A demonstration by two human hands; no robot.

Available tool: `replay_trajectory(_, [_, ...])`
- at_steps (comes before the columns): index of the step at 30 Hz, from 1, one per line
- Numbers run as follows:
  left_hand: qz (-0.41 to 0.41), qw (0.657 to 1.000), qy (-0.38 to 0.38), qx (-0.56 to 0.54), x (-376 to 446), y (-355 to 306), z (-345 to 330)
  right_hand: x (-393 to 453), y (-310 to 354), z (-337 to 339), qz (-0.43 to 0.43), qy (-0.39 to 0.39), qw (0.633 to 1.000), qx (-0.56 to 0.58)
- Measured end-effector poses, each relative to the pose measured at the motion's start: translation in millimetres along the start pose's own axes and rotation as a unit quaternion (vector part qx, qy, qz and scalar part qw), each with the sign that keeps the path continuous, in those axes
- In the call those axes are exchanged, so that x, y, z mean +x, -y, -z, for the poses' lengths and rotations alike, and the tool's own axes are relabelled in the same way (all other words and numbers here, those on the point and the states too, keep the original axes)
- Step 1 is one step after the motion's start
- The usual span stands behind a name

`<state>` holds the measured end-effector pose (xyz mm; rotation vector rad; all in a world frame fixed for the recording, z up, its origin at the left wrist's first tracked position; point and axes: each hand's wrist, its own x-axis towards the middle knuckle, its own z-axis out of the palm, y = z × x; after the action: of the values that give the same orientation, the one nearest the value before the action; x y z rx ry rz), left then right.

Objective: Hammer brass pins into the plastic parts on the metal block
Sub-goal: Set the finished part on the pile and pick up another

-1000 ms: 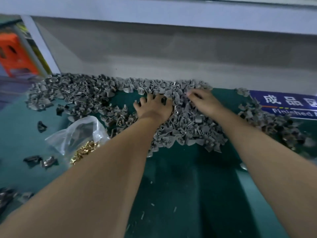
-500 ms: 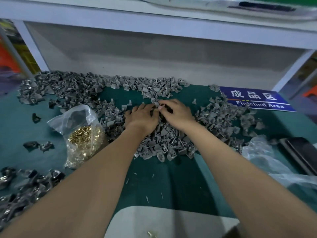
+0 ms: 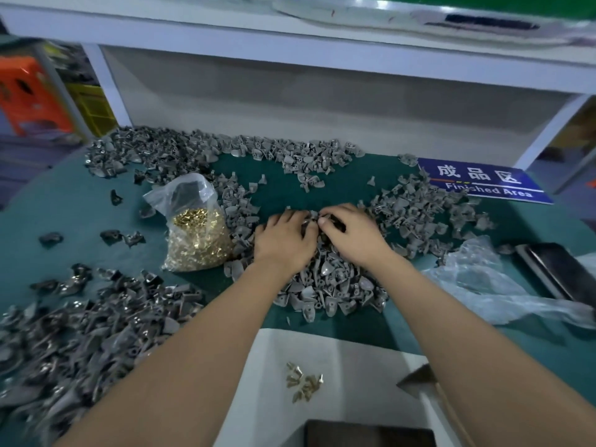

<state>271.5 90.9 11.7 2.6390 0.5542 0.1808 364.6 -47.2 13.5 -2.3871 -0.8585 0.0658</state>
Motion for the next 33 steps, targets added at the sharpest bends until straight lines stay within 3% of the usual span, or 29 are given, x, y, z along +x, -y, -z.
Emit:
replay_trajectory(4, [-0.011,1.0,-0.009,-0.019,-26.9,0.7,0.6,-22.7,2.7,0.4,0.014,0.004,1.0,-0.008])
replay_trajectory(7, [-0.019,0.997,-0.074,-0.029,-32.5,1.9,12.4,-29.0,6.8,8.2,0.026,0.021,0.999,-0.016])
replay_trajectory(9, [-0.009,0.996,-0.093,0.009,-24.3,4.1,24.9,-24.2,4.0,20.1,0.026,-0.023,0.999,-0.004])
replay_trajectory(12, [0.091,0.993,-0.046,0.067,-5.9,15.0,38.3,-10.8,-13.0,42.5,-0.082,-0.119,0.989,-0.036])
replay_trajectory(15, [0.179,0.979,-0.003,0.101,7.7,23.3,36.5,-9.4,-38.3,58.0,-0.23,-0.148,0.962,-0.029])
replay_trajectory(18, [0.224,0.97,0.014,0.098,22.4,31.3,30.5,-3.4,-56.0,64.6,-0.286,-0.122,0.95,-0.017])
replay_trajectory(22, [0.243,0.969,0.048,-0.015,44.7,41.8,19.8,9.8,-84.9,76.7,-0.321,-0.089,0.942,-0.045])
replay_trajectory(27, [0.209,0.977,0.019,0.023,55.7,30.7,15.3,22.8,-104.2,77.4,-0.339,-0.036,0.936,-0.093])
replay_trajectory(33, [0.055,0.994,0.089,-0.008,54.8,21.1,10.5,9.8,-85.7,61.3,-0.221,-0.011,0.975,-0.009])
